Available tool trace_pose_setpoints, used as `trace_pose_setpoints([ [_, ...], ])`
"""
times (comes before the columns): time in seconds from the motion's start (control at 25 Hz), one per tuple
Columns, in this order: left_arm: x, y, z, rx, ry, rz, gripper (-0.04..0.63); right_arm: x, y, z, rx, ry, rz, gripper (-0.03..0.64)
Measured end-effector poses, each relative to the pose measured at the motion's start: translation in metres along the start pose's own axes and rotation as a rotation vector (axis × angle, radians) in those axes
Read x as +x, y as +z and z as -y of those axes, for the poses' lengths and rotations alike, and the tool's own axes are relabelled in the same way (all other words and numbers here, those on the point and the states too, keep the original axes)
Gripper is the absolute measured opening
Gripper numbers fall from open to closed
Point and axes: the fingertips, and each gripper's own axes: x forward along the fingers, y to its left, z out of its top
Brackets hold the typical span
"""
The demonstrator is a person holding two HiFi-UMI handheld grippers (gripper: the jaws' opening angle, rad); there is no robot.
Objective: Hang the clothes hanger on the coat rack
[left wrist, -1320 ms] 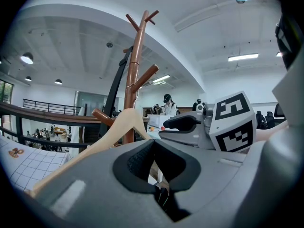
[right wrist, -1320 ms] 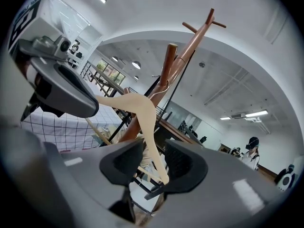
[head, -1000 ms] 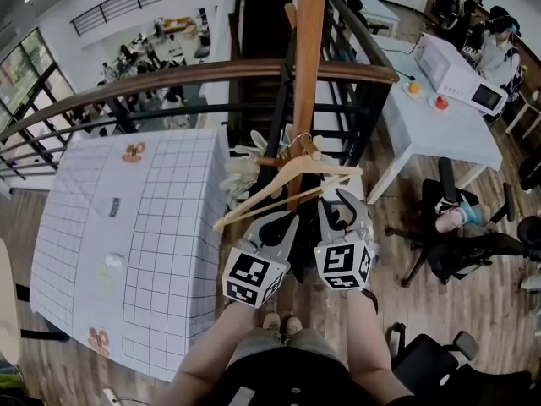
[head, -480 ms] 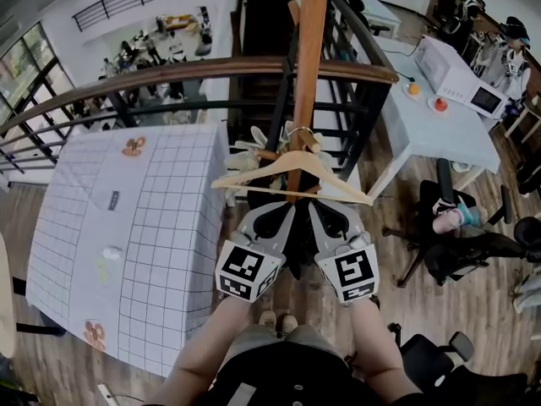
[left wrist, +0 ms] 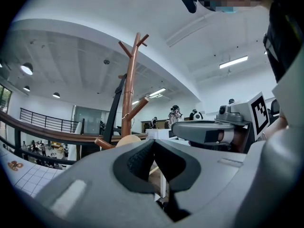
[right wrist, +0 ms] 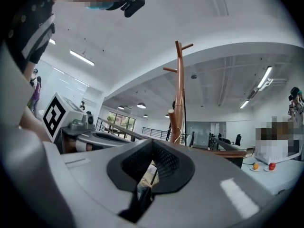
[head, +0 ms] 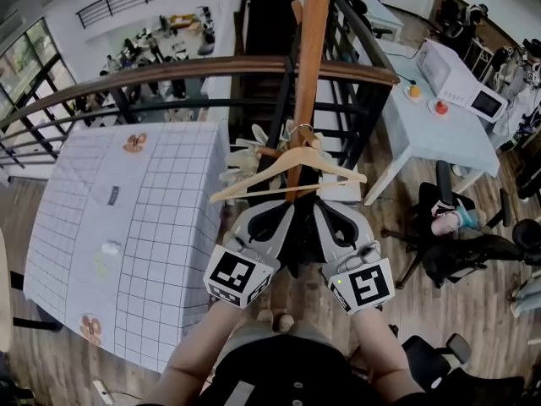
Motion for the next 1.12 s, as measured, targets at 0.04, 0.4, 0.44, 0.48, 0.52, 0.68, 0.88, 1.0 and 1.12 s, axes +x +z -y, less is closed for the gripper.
trace_pose_setpoints([
  [0.04, -0.002, 0.003, 0.002, 0.004, -0.003, 0.009, -0.002, -0.002, 0.005, -0.002, 0.001, 0.003, 0.015, -0.003],
  [0.4, -0.009, 0.009, 0.018, 0.025, -0.024, 0.033, -0.002, -0.013, 0.011, -0.022, 0.023, 0.058, 0.052, -0.003],
  [0.44, -0.009, 0.009, 0.019, 0.027, -0.024, 0.033, -0.003, -0.014, 0.009, -0.023, 0.029, 0.059, 0.049, -0.003],
  [0.48, -0.009, 0.009, 0.020, 0.030, -0.023, 0.033, -0.003, -0.015, 0.007, -0.023, 0.028, 0.058, 0.044, -0.003],
  [0.52, -0.010, 0.009, 0.022, 0.036, -0.022, 0.034, -0.003, -0.016, 0.005, -0.024, 0.019, 0.057, 0.037, -0.003],
  [0.68, -0.011, 0.007, 0.025, 0.060, -0.022, 0.027, -0.003, -0.017, 0.001, -0.028, 0.000, 0.068, 0.023, -0.003],
  [0.88, -0.016, 0.000, 0.026, 0.041, -0.018, 0.017, -0.003, -0.016, -0.005, -0.031, 0.010, 0.068, 0.009, -0.003],
  [1.0, -0.016, 0.001, 0.028, 0.043, -0.022, 0.003, -0.002, -0.015, -0.010, -0.031, 0.024, 0.079, -0.005, -0.003],
  [1.12, -0.015, 0.000, 0.028, 0.038, -0.026, 0.001, -0.003, -0.016, -0.015, -0.031, 0.039, 0.087, -0.018, -0.003],
])
